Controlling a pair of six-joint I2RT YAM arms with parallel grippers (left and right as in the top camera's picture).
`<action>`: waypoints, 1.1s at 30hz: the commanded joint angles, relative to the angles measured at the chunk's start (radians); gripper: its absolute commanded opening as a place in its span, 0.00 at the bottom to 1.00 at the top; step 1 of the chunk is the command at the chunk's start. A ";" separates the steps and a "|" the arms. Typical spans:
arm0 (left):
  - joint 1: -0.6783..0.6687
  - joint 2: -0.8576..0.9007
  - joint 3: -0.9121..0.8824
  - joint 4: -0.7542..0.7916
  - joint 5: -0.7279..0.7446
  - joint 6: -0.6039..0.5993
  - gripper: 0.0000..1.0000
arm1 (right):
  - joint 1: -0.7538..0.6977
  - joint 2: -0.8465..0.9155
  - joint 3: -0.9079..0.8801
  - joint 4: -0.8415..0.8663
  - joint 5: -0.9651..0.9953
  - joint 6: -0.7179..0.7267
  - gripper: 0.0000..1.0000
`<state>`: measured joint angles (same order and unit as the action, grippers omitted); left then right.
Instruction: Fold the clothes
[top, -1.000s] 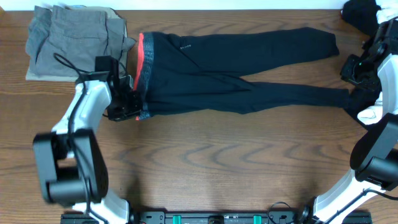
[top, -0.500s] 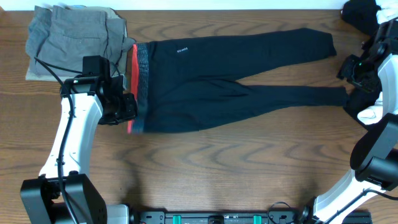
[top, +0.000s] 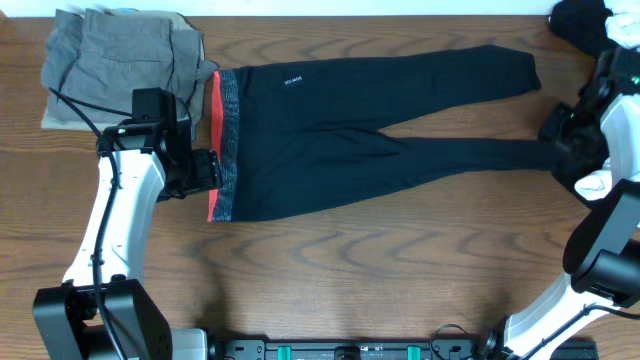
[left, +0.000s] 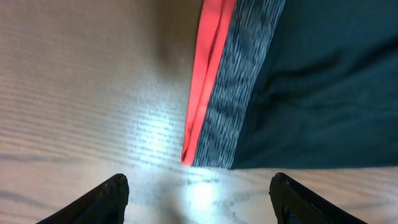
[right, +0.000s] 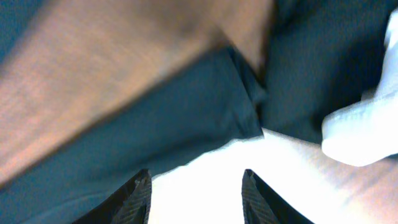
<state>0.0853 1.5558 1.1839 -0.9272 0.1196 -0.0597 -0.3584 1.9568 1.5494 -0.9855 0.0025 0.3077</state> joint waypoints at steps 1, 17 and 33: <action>0.005 -0.007 -0.006 0.024 -0.024 -0.021 0.74 | -0.012 -0.024 -0.048 0.026 0.061 0.060 0.43; 0.005 -0.007 -0.006 0.067 -0.023 -0.025 0.74 | -0.016 -0.024 -0.225 0.234 0.080 0.081 0.33; 0.005 -0.007 -0.006 0.066 -0.024 -0.025 0.74 | -0.015 -0.024 -0.245 0.318 0.159 0.077 0.33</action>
<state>0.0853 1.5558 1.1839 -0.8600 0.1043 -0.0784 -0.3588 1.9564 1.3174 -0.6792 0.1345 0.3752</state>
